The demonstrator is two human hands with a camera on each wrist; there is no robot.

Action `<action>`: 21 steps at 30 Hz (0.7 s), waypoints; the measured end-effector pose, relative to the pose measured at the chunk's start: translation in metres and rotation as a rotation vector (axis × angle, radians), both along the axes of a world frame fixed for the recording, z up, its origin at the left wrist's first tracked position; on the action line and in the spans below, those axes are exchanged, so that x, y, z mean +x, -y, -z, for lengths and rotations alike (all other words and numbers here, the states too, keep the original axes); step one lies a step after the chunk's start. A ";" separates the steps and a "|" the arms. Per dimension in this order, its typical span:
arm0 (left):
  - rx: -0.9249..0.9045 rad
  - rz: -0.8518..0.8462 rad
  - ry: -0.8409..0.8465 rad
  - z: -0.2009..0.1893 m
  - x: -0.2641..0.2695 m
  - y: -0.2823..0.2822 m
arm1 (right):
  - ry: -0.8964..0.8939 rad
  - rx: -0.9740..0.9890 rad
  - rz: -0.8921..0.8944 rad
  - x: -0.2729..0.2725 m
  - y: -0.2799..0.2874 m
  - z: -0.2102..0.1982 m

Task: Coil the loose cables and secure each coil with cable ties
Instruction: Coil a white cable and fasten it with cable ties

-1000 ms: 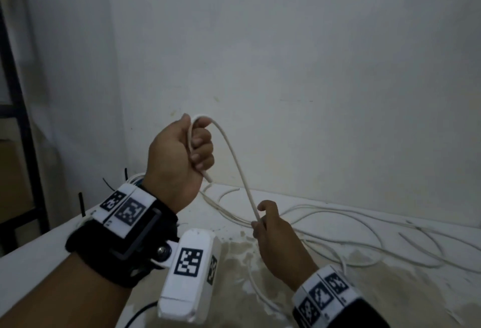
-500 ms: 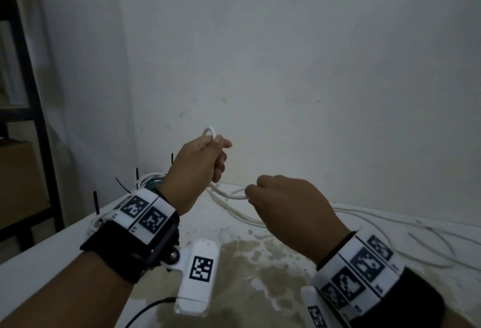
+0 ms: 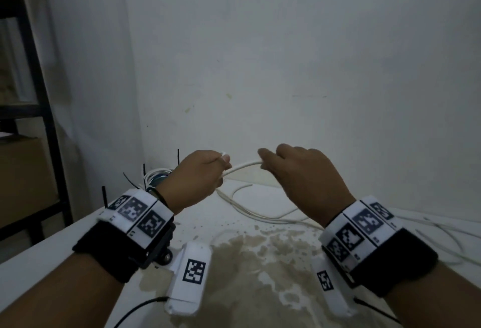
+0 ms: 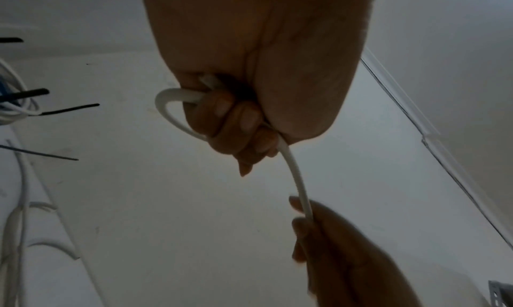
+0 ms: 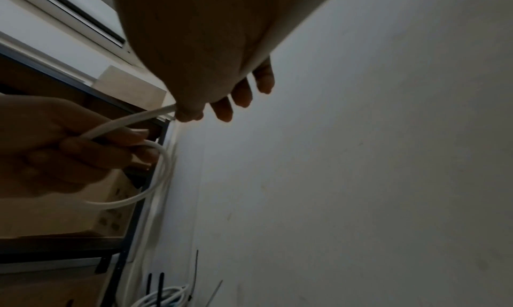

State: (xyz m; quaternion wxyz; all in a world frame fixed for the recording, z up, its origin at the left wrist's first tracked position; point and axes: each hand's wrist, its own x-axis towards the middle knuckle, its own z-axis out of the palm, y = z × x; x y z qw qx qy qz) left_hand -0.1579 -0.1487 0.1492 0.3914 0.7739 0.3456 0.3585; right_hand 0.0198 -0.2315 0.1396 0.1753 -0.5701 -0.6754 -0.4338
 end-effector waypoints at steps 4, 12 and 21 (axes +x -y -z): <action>-0.262 -0.015 0.095 -0.002 -0.010 -0.013 | -0.106 0.060 0.270 0.028 -0.005 0.022; -0.699 0.148 0.596 -0.016 -0.036 -0.027 | -0.390 -0.277 0.522 0.061 0.004 0.055; -0.796 0.295 0.515 -0.020 -0.025 -0.009 | -0.497 -0.371 0.527 0.035 -0.012 0.053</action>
